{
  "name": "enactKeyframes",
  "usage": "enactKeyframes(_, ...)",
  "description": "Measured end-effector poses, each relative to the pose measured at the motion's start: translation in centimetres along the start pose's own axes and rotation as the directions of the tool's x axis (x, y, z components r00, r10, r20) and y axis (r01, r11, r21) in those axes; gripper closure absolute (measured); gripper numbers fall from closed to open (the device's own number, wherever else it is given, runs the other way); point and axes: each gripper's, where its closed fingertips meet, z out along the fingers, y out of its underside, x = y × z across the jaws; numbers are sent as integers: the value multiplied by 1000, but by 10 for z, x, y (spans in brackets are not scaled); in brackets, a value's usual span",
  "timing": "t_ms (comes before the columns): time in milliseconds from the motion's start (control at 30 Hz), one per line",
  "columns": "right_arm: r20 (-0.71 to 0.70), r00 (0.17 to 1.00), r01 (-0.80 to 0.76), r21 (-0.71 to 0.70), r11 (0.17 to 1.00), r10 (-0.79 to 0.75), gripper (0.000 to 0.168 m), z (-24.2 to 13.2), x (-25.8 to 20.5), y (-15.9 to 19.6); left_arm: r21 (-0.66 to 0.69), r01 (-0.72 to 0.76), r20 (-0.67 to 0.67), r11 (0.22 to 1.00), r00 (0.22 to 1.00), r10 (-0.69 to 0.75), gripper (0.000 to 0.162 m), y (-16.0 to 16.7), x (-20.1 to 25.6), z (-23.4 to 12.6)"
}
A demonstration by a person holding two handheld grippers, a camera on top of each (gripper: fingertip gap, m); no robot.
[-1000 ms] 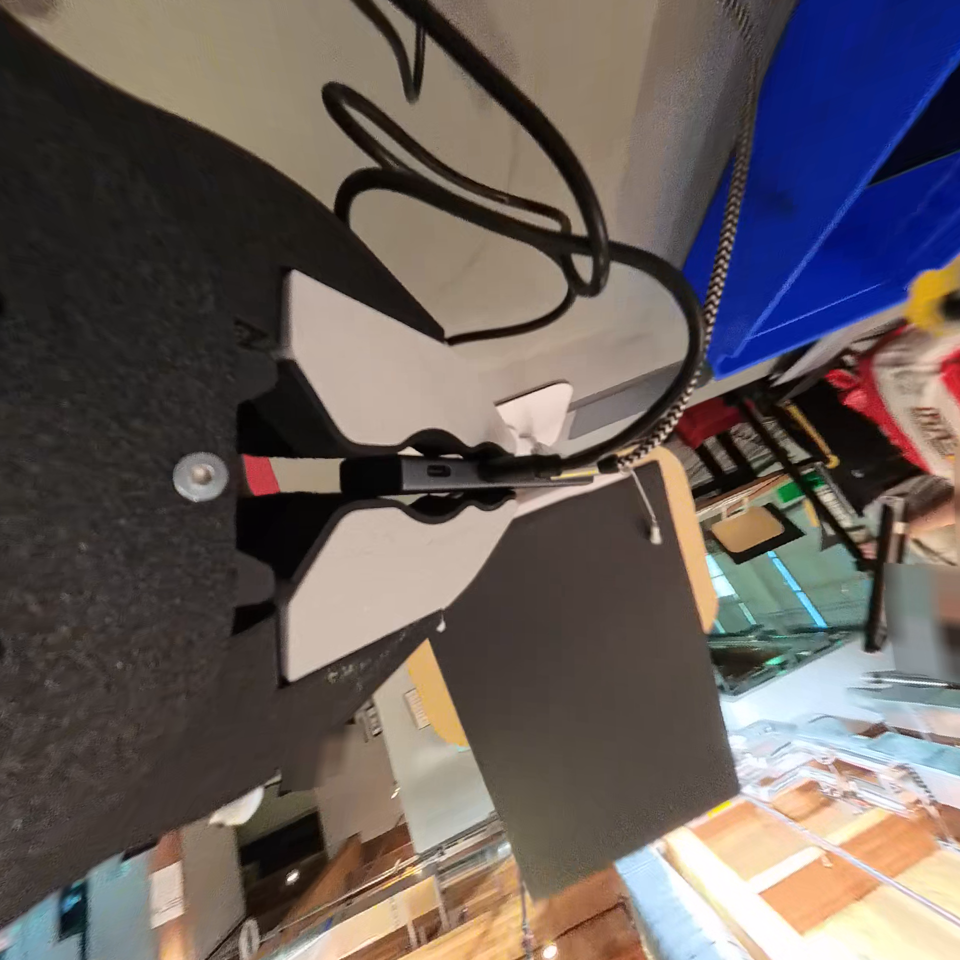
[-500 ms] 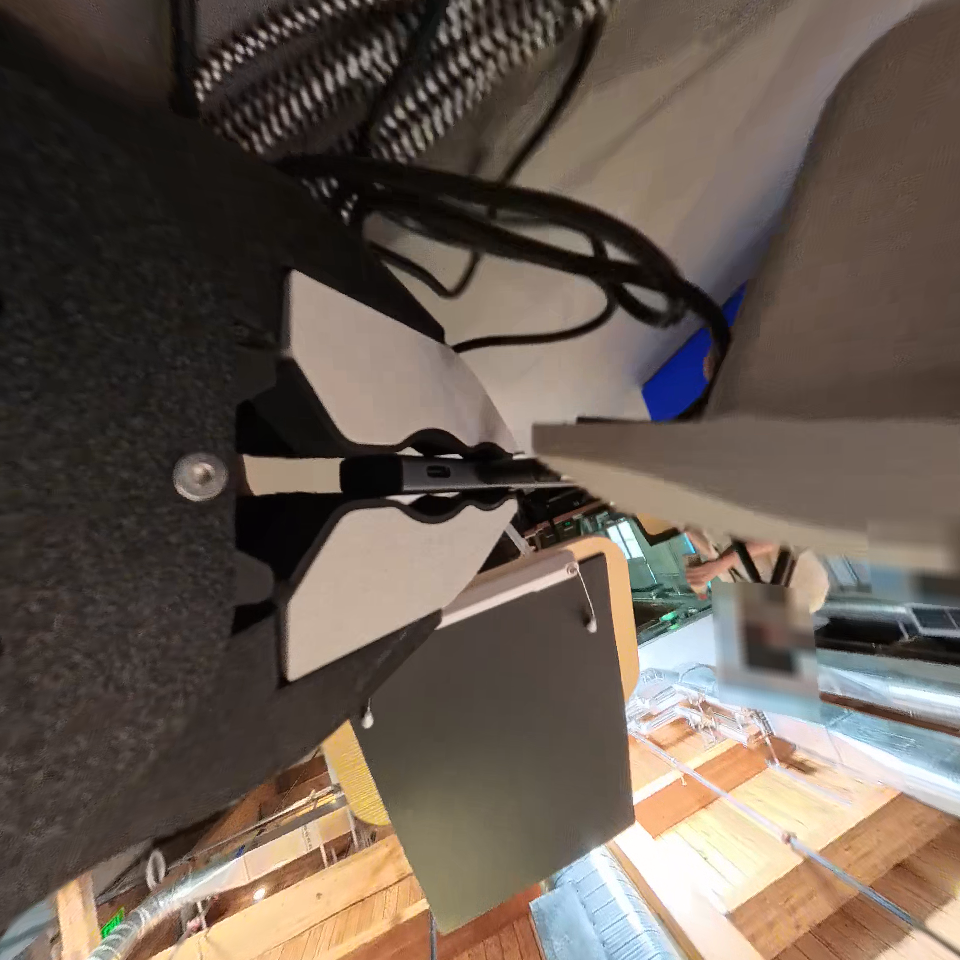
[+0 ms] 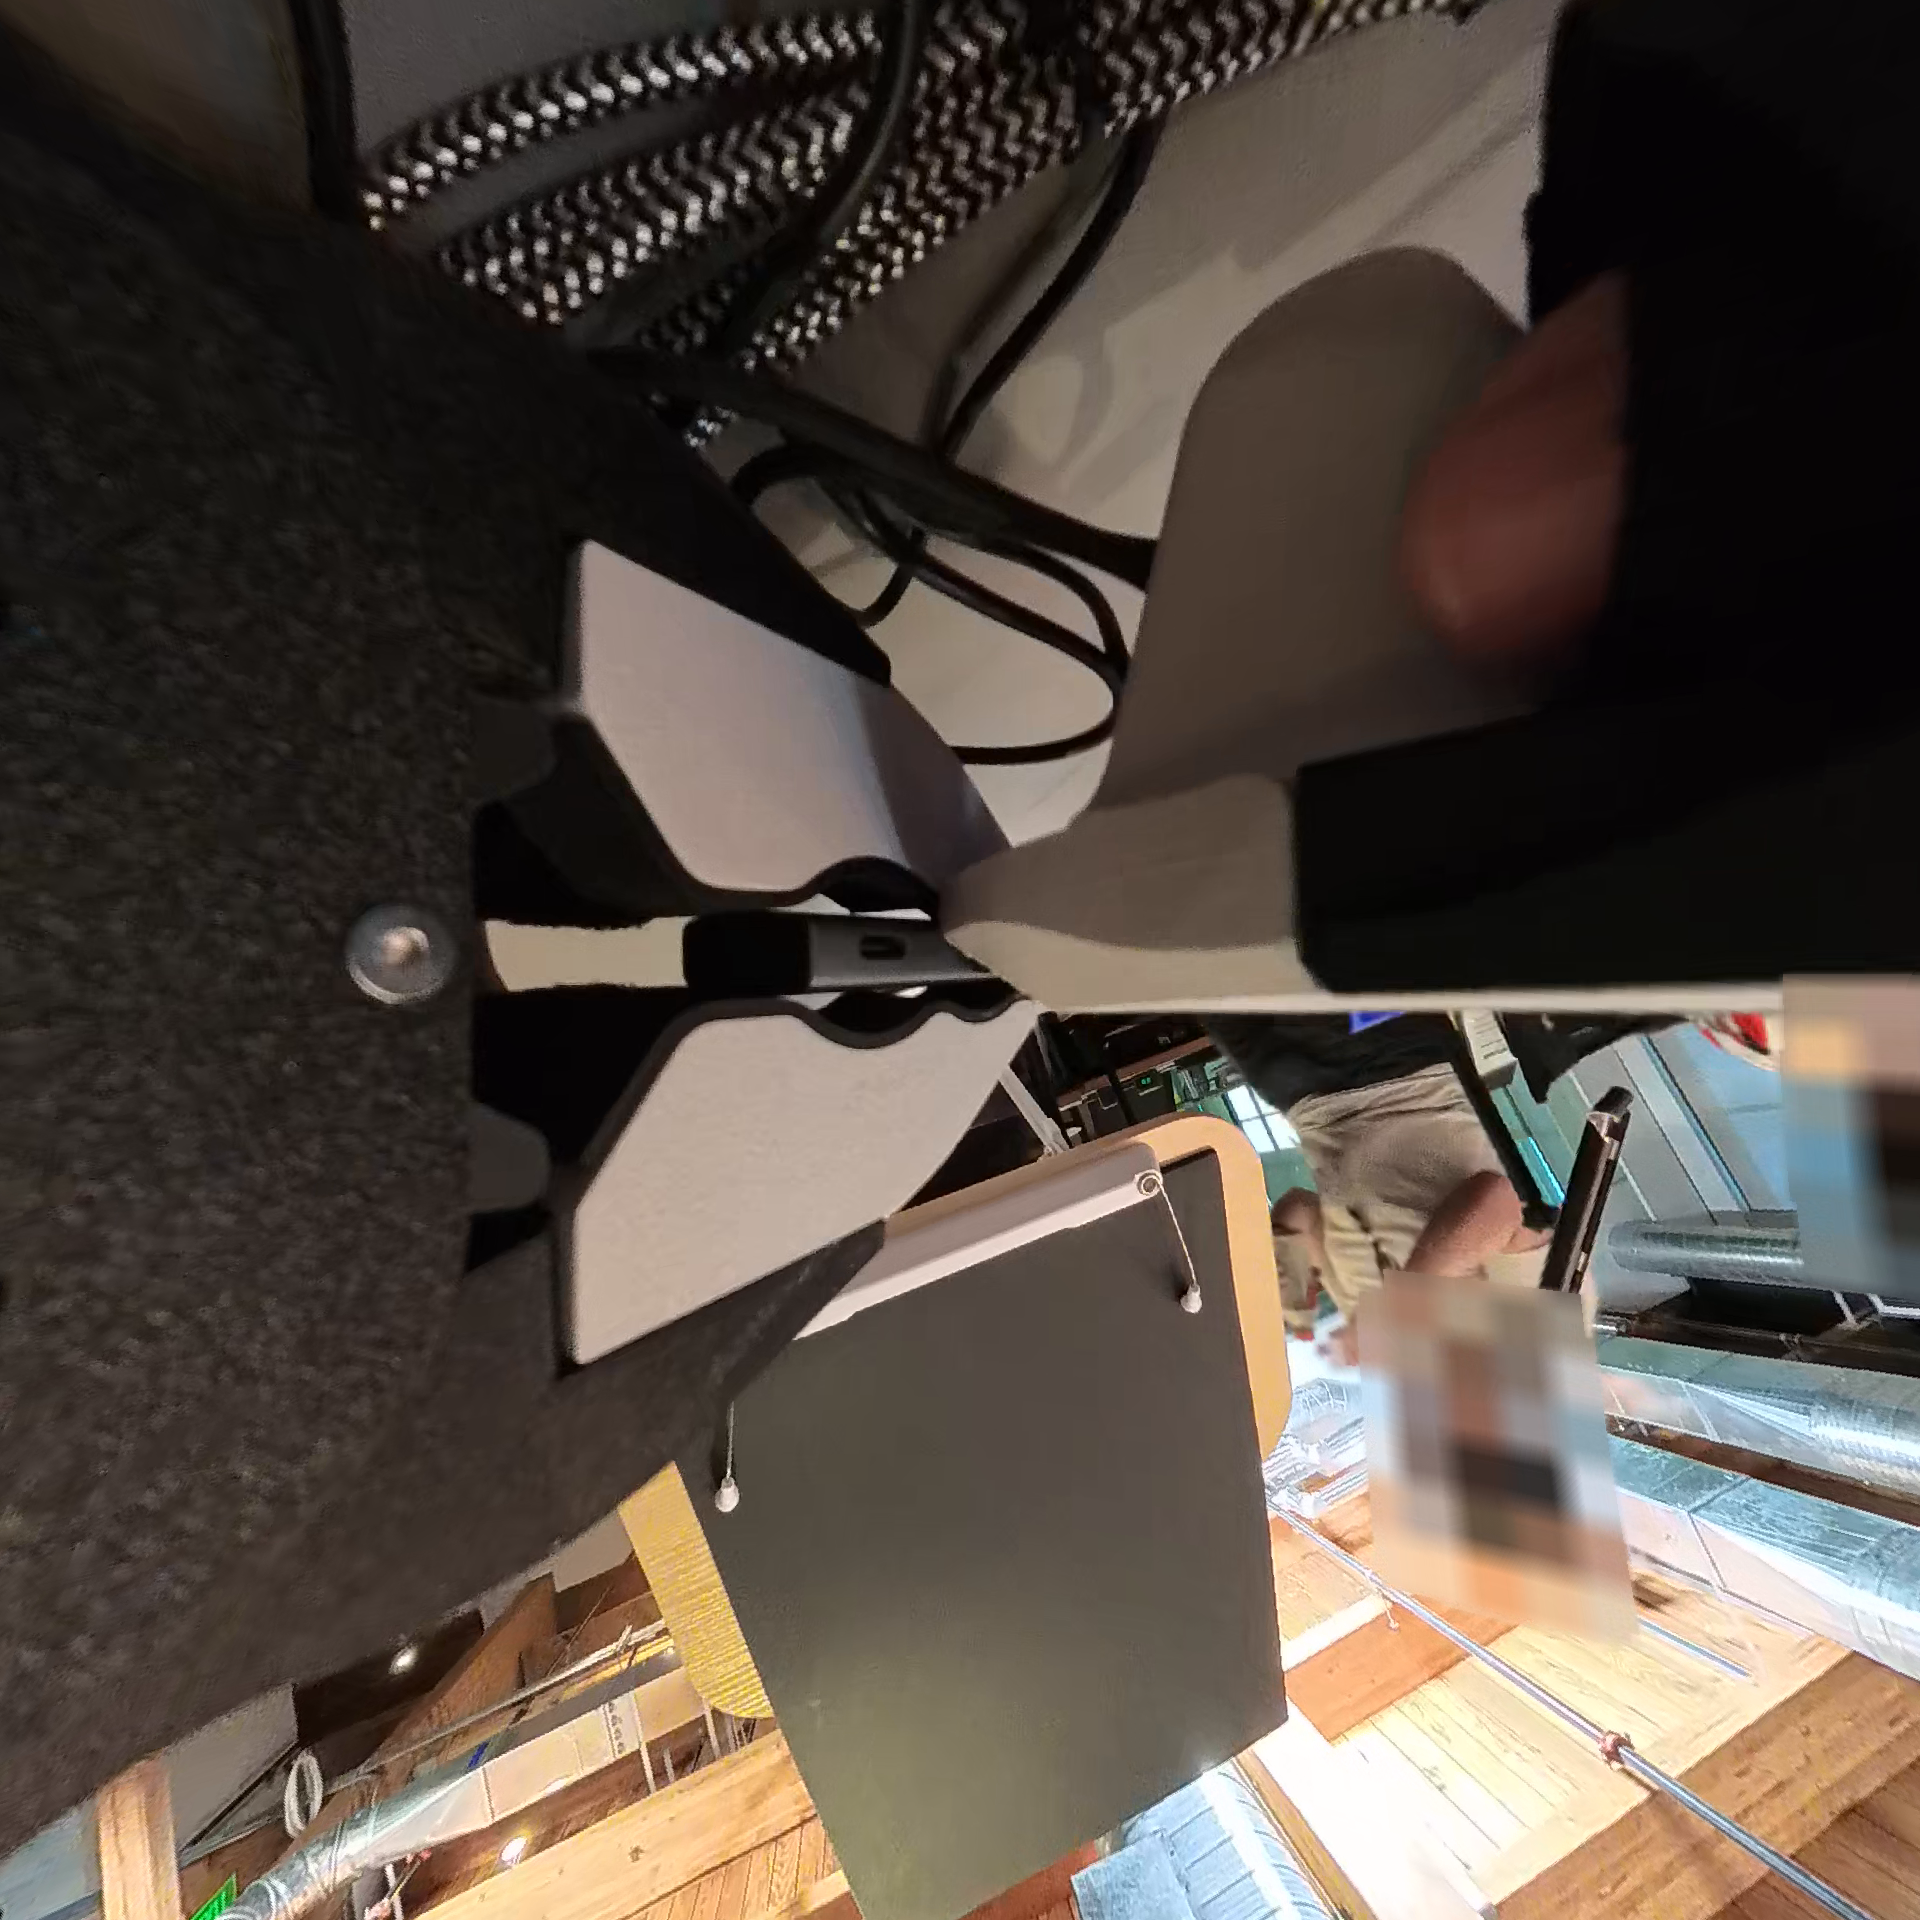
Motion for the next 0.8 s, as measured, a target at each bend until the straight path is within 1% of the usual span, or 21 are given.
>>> enactKeyframes(67,-2,1000,-6,10,1000,6,158,-1,1,-1,-2,-11,-1,1000,1000,11,152,-1,0,-1)
enactKeyframes(200,-3,1000,7,13,1000,-7,158,-1,-1,-3,-7,27,-20,1000,999,-27,152,2,0,-5)
enactKeyframes(300,24,1000,-2,19,1000,2,158,-1,-5,-3,-20,13,-15,1000,1000,-14,152,4,0,-4)
enactKeyframes(367,43,999,-19,23,1000,18,158,-1,-6,-3,-24,32,-27,999,999,-32,152,4,0,-3)
enactKeyframes(467,8,1000,-6,67,998,5,155,-6,-1,-8,-9,37,17,999,999,-37,152,1,-12,-6)
enactKeyframes(500,7,1000,2,73,997,-3,153,-8,-2,-9,-10,47,5,999,999,-47,151,1,-14,-6)
enactKeyframes(567,13,1000,2,58,998,-2,158,-8,-3,-6,-16,65,-23,998,998,-66,151,3,-14,-7)
enactKeyframes(667,34,999,-4,75,997,2,159,-9,-5,-8,-12,48,-39,999,998,-48,151,3,-13,-8)
enactKeyframes(733,46,999,-4,80,997,0,158,-10,-5,-7,-17,54,-72,998,996,-55,152,4,-13,-8)
enactKeyframes(800,47,999,-3,51,999,0,158,-8,-7,-5,-27,71,-79,997,994,-73,152,6,-15,-7)
